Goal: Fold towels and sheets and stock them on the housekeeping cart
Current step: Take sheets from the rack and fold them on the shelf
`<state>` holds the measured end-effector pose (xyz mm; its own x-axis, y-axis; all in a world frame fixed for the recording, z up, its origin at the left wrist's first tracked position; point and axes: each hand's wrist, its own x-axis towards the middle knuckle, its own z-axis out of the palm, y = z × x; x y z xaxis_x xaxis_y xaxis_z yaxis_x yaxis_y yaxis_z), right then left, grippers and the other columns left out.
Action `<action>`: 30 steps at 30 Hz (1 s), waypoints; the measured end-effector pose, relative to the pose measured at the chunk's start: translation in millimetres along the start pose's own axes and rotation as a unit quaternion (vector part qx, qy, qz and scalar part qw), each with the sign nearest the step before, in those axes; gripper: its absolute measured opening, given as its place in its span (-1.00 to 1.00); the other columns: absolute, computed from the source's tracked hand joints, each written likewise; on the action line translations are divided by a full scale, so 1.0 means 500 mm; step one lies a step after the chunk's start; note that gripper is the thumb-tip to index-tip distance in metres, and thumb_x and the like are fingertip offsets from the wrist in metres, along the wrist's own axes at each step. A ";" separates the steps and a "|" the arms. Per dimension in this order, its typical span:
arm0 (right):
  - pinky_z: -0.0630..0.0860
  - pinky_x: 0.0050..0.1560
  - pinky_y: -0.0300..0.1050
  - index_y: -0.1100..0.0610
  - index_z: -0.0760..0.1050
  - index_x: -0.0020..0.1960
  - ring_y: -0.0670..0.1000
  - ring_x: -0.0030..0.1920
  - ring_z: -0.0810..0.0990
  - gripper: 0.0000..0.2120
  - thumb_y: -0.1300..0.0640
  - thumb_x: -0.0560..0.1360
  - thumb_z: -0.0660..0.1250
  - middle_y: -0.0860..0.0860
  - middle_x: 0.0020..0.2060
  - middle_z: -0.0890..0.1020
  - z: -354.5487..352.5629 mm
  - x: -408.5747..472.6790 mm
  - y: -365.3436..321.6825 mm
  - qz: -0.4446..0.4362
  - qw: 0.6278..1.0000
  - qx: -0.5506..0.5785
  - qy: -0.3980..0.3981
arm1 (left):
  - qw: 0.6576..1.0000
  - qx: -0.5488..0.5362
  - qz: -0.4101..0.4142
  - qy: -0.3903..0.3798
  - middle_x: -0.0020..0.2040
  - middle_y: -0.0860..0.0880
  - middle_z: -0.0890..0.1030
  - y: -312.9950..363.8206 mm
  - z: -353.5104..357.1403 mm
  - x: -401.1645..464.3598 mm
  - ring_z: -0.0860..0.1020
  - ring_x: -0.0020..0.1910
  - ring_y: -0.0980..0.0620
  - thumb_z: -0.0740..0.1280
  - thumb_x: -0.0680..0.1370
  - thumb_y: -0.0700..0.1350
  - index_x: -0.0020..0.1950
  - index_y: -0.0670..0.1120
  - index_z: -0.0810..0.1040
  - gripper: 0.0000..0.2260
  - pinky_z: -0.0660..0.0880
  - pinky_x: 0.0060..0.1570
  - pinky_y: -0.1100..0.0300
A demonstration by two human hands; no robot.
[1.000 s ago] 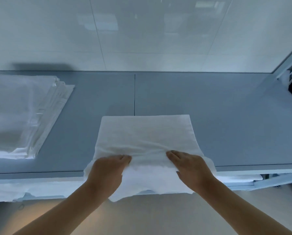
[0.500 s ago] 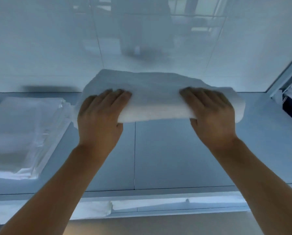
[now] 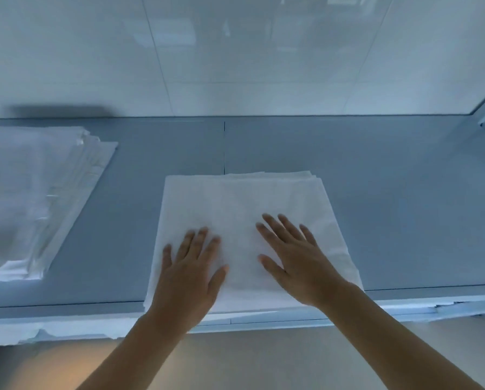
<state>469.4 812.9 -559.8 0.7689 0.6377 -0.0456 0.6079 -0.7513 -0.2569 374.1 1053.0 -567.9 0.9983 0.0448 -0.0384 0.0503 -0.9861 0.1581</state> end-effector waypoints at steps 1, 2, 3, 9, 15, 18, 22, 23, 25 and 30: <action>-0.05 0.63 0.18 -0.09 -0.05 0.68 -0.01 0.66 -0.16 -0.37 -0.27 0.68 -0.07 -0.14 0.67 -0.10 0.003 0.040 -0.015 -0.004 1.000 0.005 -0.006 | 1.000 0.008 -0.008 -0.006 0.69 0.02 0.05 0.000 0.005 0.030 0.03 0.67 -0.04 -0.08 0.68 0.25 0.66 0.11 0.12 -0.44 0.07 0.57 -0.24; -0.05 0.62 0.19 -0.07 -0.05 0.68 0.01 0.66 -0.14 -0.38 -0.25 0.69 -0.03 -0.12 0.67 -0.09 0.010 0.079 -0.028 -0.008 1.000 0.009 -0.020 | 1.000 0.012 -0.021 -0.011 0.70 0.03 -0.01 -0.002 0.010 0.057 -0.02 0.67 -0.03 -0.06 0.69 0.24 0.67 0.13 0.05 -0.45 0.02 0.58 -0.22; -0.07 0.62 0.19 -0.07 -0.05 0.68 0.02 0.66 -0.14 -0.37 -0.23 0.69 -0.01 -0.11 0.67 -0.08 0.020 0.112 -0.035 -0.014 0.999 0.007 -0.034 | 0.999 0.010 -0.036 -0.012 0.70 0.05 -0.05 -0.008 0.015 0.077 -0.05 0.68 -0.01 -0.05 0.69 0.24 0.68 0.14 0.02 -0.44 -0.01 0.59 -0.21; -0.11 0.64 0.09 -0.13 -0.10 0.68 -0.10 0.65 -0.16 -0.37 -0.27 0.67 -0.06 -0.18 0.66 -0.12 0.040 0.186 0.102 0.040 0.999 0.004 0.003 | 1.000 -0.015 -0.026 0.007 0.70 0.10 -0.01 -0.055 0.034 0.126 -0.03 0.67 0.03 -0.11 0.63 0.29 0.67 0.18 0.05 -0.40 0.01 0.60 -0.17; -0.13 0.64 0.05 -0.11 -0.12 0.68 -0.07 0.65 -0.13 -0.35 -0.29 0.66 -0.12 -0.17 0.66 -0.09 0.040 0.203 0.161 0.099 0.995 0.002 0.017 | 1.000 -0.025 0.014 -0.012 0.69 0.16 -0.06 -0.089 0.024 0.186 -0.10 0.67 0.10 -0.01 0.68 0.25 0.67 0.21 0.02 -0.45 -0.09 0.61 -0.11; -0.14 0.63 0.03 -0.10 -0.12 0.68 -0.07 0.65 -0.13 -0.34 -0.29 0.66 -0.12 -0.17 0.66 -0.08 0.050 0.189 0.150 0.128 0.991 0.006 0.036 | 0.999 0.007 0.021 -0.047 0.69 0.14 -0.10 -0.088 0.000 0.202 -0.13 0.67 0.08 -0.02 0.69 0.23 0.68 0.19 -0.04 -0.45 -0.09 0.61 -0.14; -0.13 0.64 0.07 -0.10 -0.12 0.68 -0.07 0.66 -0.13 -0.35 -0.28 0.66 -0.11 -0.16 0.67 -0.07 0.061 0.160 0.126 0.159 0.985 0.017 0.062 | 0.998 0.013 -0.027 -0.057 0.70 0.03 0.00 0.001 -0.001 0.152 -0.02 0.67 -0.07 -0.06 0.69 0.19 0.67 0.13 0.04 -0.46 0.05 0.55 -0.29; -0.13 0.64 0.08 -0.10 -0.12 0.68 -0.06 0.66 -0.13 -0.35 -0.28 0.66 -0.10 -0.15 0.67 -0.07 0.063 0.150 0.115 0.174 0.982 0.022 0.065 | 0.998 -0.002 -0.038 -0.053 0.69 0.02 0.04 0.035 0.008 0.125 0.01 0.67 -0.09 -0.08 0.67 0.23 0.66 0.13 0.08 -0.45 0.05 0.54 -0.29; -0.13 0.63 0.12 -0.07 -0.13 0.69 -0.03 0.66 -0.13 -0.33 -0.27 0.66 -0.08 -0.13 0.67 -0.07 0.068 0.121 0.082 0.215 0.973 0.039 0.069 | 0.998 -0.010 -0.052 -0.045 0.69 0.00 0.08 0.085 0.028 0.072 0.03 0.66 -0.11 -0.10 0.62 0.27 0.66 0.12 0.11 -0.39 0.01 0.54 -0.28; 0.10 0.56 0.15 0.05 -0.04 0.68 0.09 0.65 0.01 -0.27 -0.29 0.61 -0.12 0.01 0.67 0.03 0.098 0.024 0.000 0.295 0.952 0.013 0.077 | 0.999 0.003 0.031 0.009 0.67 0.03 0.17 0.028 0.049 0.041 0.13 0.65 -0.09 0.01 0.61 0.23 0.65 0.11 0.21 -0.40 0.08 0.56 -0.26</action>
<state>469.2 828.9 -607.7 0.9962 0.0725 -0.0485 0.0579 -0.9655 -0.2540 394.7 1036.3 -590.6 0.9998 -0.0128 -0.0119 -0.0108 -0.9882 0.1529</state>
